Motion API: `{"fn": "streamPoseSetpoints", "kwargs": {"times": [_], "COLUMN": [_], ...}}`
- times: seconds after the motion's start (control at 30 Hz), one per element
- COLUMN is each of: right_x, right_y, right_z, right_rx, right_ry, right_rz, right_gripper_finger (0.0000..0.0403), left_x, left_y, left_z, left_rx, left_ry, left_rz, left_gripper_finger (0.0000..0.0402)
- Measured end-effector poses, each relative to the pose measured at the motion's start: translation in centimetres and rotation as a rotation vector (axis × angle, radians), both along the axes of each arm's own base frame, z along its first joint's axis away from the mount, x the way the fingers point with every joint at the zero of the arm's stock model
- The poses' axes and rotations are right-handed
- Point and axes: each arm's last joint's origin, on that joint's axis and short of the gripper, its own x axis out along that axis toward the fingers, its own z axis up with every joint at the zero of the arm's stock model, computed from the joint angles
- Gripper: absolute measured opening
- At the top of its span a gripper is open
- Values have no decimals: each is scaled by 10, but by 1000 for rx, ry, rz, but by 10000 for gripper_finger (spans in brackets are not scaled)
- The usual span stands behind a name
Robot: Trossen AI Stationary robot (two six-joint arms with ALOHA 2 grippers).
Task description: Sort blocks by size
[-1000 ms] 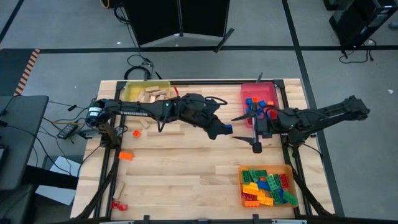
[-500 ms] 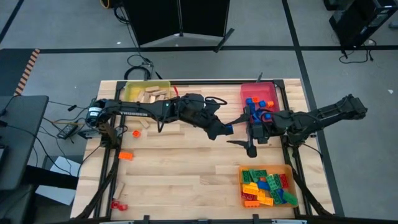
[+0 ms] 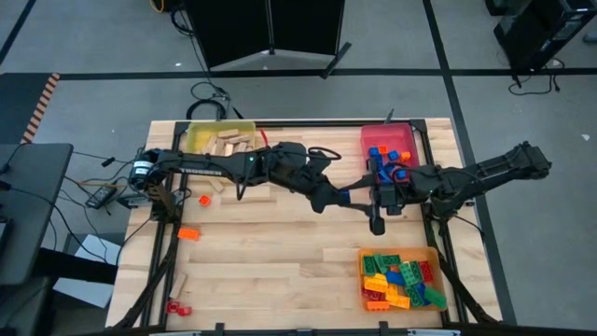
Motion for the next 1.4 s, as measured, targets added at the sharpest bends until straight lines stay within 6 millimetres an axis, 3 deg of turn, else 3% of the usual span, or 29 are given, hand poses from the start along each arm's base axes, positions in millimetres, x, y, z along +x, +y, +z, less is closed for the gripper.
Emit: {"fn": "streamPoseSetpoints", "kwargs": {"times": [0.5, 0.8, 1.07, 1.4], "right_x": [0, -8, -35, -69], "right_y": [-1, -20, -54, -101], "right_z": [-7, -20, -27, -51], "right_rx": [-4, -50, 215, 574], "right_ry": [67, 223, 326, 530], "right_rz": [-26, -343, -606, -981], "right_gripper_finger": [172, 171, 170, 170], "left_x": [0, -4, -19, -39], "left_y": [10, 43, 44, 11], "left_z": [-1, -6, -37, -58], "left_rx": [106, 45, 88, 144], "left_ry": [0, 60, 425, 744], "left_rz": [108, 86, 220, 250], "left_gripper_finger": [177, 183, 183, 183]}}
